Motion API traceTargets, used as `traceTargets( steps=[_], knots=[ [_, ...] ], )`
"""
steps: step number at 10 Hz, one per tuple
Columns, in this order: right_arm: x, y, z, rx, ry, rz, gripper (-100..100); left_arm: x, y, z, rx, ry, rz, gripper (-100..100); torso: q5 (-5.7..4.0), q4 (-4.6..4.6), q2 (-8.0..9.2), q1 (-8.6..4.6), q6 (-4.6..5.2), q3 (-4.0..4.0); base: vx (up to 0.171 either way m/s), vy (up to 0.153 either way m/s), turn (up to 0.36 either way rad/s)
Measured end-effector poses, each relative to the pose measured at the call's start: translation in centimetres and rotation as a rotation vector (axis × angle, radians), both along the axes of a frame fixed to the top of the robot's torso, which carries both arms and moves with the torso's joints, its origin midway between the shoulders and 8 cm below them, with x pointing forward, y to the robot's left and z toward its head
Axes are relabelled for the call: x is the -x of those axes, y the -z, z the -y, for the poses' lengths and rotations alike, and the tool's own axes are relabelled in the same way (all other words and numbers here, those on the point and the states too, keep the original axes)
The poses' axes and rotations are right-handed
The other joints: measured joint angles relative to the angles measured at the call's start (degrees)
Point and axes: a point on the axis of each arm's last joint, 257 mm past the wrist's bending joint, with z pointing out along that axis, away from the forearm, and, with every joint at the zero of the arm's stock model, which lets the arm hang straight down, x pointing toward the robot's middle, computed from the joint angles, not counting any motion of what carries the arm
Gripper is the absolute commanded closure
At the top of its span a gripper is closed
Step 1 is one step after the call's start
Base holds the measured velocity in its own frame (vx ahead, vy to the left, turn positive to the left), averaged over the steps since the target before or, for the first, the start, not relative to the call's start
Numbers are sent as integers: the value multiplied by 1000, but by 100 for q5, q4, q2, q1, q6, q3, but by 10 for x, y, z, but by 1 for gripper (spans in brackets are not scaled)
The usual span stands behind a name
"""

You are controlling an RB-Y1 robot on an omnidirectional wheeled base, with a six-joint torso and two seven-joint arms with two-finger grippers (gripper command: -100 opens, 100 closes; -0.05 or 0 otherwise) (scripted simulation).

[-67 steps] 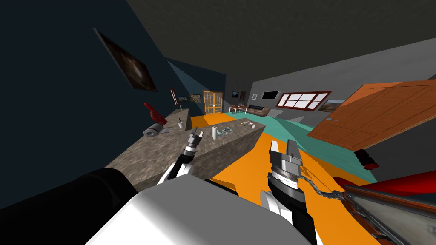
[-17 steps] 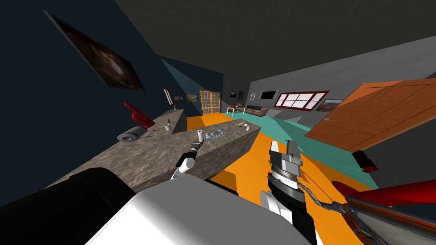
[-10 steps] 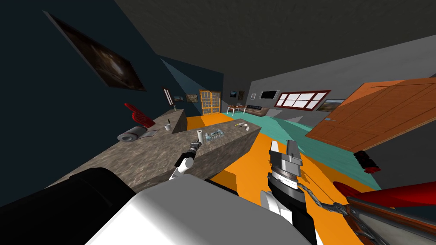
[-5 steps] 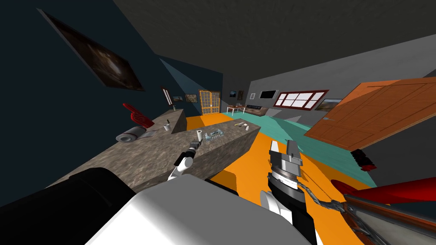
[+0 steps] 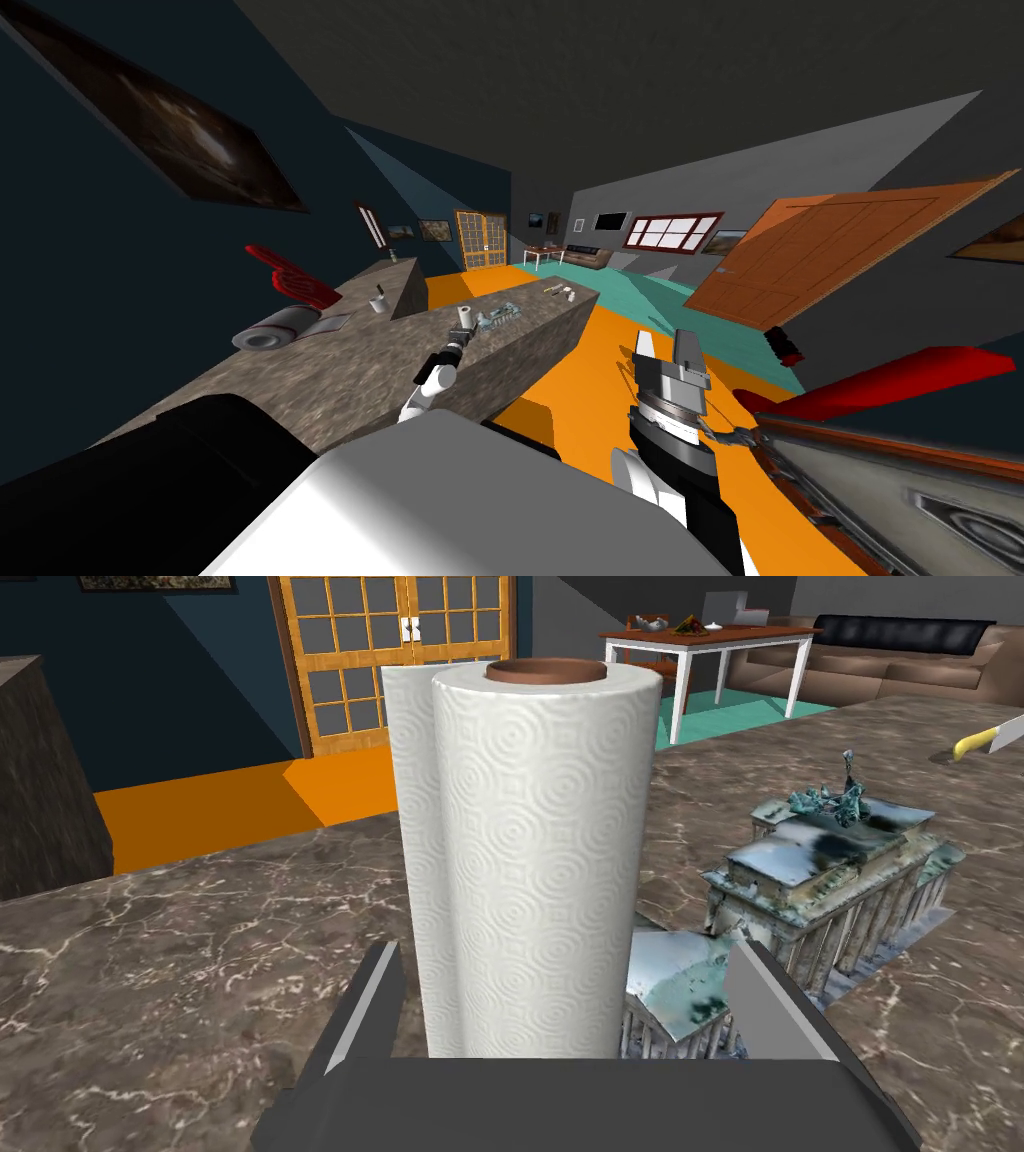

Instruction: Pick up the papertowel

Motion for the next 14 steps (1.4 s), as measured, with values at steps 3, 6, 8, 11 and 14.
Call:
traceTargets(
  steps=[3,6,8,11,14],
  knots=[
    [0,0,0,0,0,0,0,-15,0,-22,-20,-49,15,-100,2,4,17,8,-2,10,-107,66,-148],
    [0,0,0,0,0,0,0,-32,4,-30,-24,-68,12,-100,0,-6,-19,-11,-12,-11,-50,10,-96],
    [0,0,0,0,0,0,0,-48,-7,-46,-41,-108,38,-100,2,0,9,4,-11,5,-89,44,-92],
    [0,0,0,0,0,0,0,-52,4,-64,-46,-143,22,-100,4,-3,0,10,-7,-1,-77,45,-150],
    [0,0,0,0,0,0,0,-62,12,-71,-42,-169,8,-100,2,-5,-17,-4,-14,-9,-60,13,-96]
  ],
)
